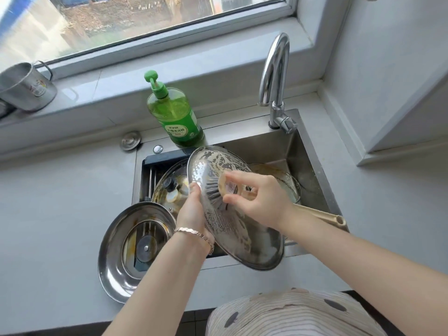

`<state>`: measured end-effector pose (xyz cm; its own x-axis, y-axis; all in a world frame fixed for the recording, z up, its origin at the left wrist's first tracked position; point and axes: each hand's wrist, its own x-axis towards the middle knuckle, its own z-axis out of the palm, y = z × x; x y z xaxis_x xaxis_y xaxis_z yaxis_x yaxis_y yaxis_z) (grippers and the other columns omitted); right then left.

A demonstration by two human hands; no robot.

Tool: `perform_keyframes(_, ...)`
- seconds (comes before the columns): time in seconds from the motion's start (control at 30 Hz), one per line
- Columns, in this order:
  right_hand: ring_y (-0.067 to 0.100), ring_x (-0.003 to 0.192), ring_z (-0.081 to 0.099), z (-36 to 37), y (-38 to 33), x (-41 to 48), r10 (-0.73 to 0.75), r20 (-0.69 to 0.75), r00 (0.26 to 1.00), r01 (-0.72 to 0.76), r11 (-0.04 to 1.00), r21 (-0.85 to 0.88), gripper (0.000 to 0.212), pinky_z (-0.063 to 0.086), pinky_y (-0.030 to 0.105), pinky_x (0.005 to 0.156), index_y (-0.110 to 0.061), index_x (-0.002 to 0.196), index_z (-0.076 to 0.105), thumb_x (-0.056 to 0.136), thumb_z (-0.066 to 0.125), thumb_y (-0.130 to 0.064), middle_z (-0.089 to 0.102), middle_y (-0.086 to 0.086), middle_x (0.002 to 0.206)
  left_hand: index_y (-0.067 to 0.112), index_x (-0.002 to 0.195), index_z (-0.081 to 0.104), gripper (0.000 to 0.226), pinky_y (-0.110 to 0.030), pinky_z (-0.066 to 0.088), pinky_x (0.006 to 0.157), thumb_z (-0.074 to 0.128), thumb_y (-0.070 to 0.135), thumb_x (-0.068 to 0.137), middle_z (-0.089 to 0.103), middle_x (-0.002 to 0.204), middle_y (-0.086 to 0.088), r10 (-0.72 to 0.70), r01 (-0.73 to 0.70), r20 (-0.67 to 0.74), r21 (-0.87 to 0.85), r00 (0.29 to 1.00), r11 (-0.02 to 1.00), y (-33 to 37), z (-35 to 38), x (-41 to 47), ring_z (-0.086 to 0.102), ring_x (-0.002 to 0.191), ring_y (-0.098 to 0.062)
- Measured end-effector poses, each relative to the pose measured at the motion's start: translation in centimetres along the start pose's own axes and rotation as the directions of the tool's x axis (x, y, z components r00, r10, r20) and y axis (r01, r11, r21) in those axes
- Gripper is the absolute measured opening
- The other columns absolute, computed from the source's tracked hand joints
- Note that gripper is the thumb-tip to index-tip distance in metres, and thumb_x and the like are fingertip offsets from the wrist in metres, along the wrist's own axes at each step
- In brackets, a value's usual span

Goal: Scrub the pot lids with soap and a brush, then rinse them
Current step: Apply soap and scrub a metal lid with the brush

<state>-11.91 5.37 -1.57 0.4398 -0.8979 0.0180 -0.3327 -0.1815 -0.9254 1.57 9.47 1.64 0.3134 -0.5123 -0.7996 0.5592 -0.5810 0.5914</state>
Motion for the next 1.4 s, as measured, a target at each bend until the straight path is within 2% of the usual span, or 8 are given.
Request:
perform_keyframes(0.2,-0.007,0.120,0.048,0.6,0.2,-5.3,-0.025,0.203,0.979,0.042,0.996,-0.080,0.051,0.046,0.023,0.097,-0.055,0.117,0.048,0.071,0.070,-0.044,0.053,-0.025,0.119,0.006,0.123,0.053,0.055,-0.051,0.045,0.097,0.041,0.051,0.093,0.062,0.116,-0.021,-0.056,0.053,-0.051,-0.066,0.997,0.996,0.5,-0.8,0.3,0.061,0.103,-0.035)
perform_keyframes(0.4,0.006,0.116,0.053,-0.9,3.4,-2.5,0.380,-0.043,0.924,-0.374,0.922,0.105,0.045,0.041,0.029,0.102,-0.026,0.119,0.064,0.076,0.074,-0.032,0.063,-0.013,0.118,0.015,0.110,0.052,0.038,-0.050,0.044,0.097,0.047,0.049,0.092,0.059,0.107,-0.012,-0.018,0.008,-0.111,-0.083,0.994,0.997,0.9,-0.1,-0.4,0.058,0.096,-0.029)
perform_keyframes(0.57,-0.006,0.083,0.060,0.6,1.4,-4.6,0.322,0.070,0.944,-0.328,0.936,0.124,0.046,0.049,0.021,0.083,-0.026,0.118,0.064,0.074,0.076,-0.028,0.067,-0.014,0.106,0.011,0.120,0.053,0.051,-0.051,0.042,0.099,0.050,0.052,0.089,0.062,0.117,-0.011,-0.010,0.000,-0.109,-0.094,0.994,0.996,1.3,-0.4,-0.2,0.059,0.100,-0.031)
perform_keyframes(0.73,0.007,0.112,0.057,-1.5,4.3,-3.8,0.484,-0.037,0.874,-0.473,0.867,0.155,0.041,0.042,0.024,0.096,-0.022,0.115,0.067,0.076,0.075,-0.030,0.066,-0.010,0.115,0.013,0.114,0.055,0.046,-0.053,0.041,0.101,0.052,0.051,0.089,0.063,0.114,-0.011,-0.008,-0.012,-0.151,-0.131,0.989,0.991,1.1,-0.8,-0.5,0.059,0.105,-0.031)
perform_keyframes(0.9,0.016,0.112,0.059,-0.2,2.1,-2.5,0.386,-0.037,0.922,-0.377,0.915,0.145,0.027,0.045,0.038,0.100,-0.038,0.103,0.069,0.077,0.074,-0.032,0.067,0.004,0.115,0.012,0.098,0.056,0.037,-0.042,0.047,0.083,0.049,0.048,0.092,0.062,0.090,-0.009,0.006,-0.019,-0.114,-0.111,0.993,0.994,0.6,0.5,-1.2,0.059,0.077,-0.024)
perform_keyframes(1.1,0.010,0.114,0.056,-1.7,4.7,-2.5,0.536,-0.047,0.843,-0.520,0.833,0.187,0.044,0.040,0.025,0.097,-0.016,0.118,0.066,0.077,0.074,-0.029,0.064,-0.003,0.120,0.013,0.087,0.057,0.036,-0.050,0.046,0.094,0.051,0.048,0.091,0.065,0.092,-0.011,0.005,-0.021,-0.120,-0.129,0.993,0.991,1.5,-0.2,-1.0,0.062,0.085,-0.029)
perform_keyframes(1.23,0.005,0.108,0.056,-0.9,3.5,-2.0,0.437,-0.034,0.899,-0.423,0.885,0.196,0.042,0.040,0.022,0.095,-0.018,0.119,0.064,0.079,0.073,-0.028,0.065,-0.009,0.110,0.013,0.091,0.057,0.036,-0.053,0.043,0.099,0.052,0.049,0.090,0.064,0.106,-0.013,-0.001,-0.013,-0.108,-0.135,0.994,0.991,1.4,0.2,-1.4,0.061,0.100,-0.032)
perform_keyframes(1.4,0.011,0.106,0.061,-1.3,3.4,-0.7,0.474,0.002,0.881,-0.462,0.858,0.224,0.037,0.045,0.033,0.100,-0.016,0.113,0.068,0.078,0.074,-0.025,0.069,-0.002,0.110,0.013,0.088,0.056,0.032,-0.051,0.045,0.094,0.050,0.045,0.092,0.062,0.090,-0.010,-0.022,0.007,-0.116,-0.123,0.993,0.992,0.8,0.6,-1.6,0.060,0.086,-0.029)
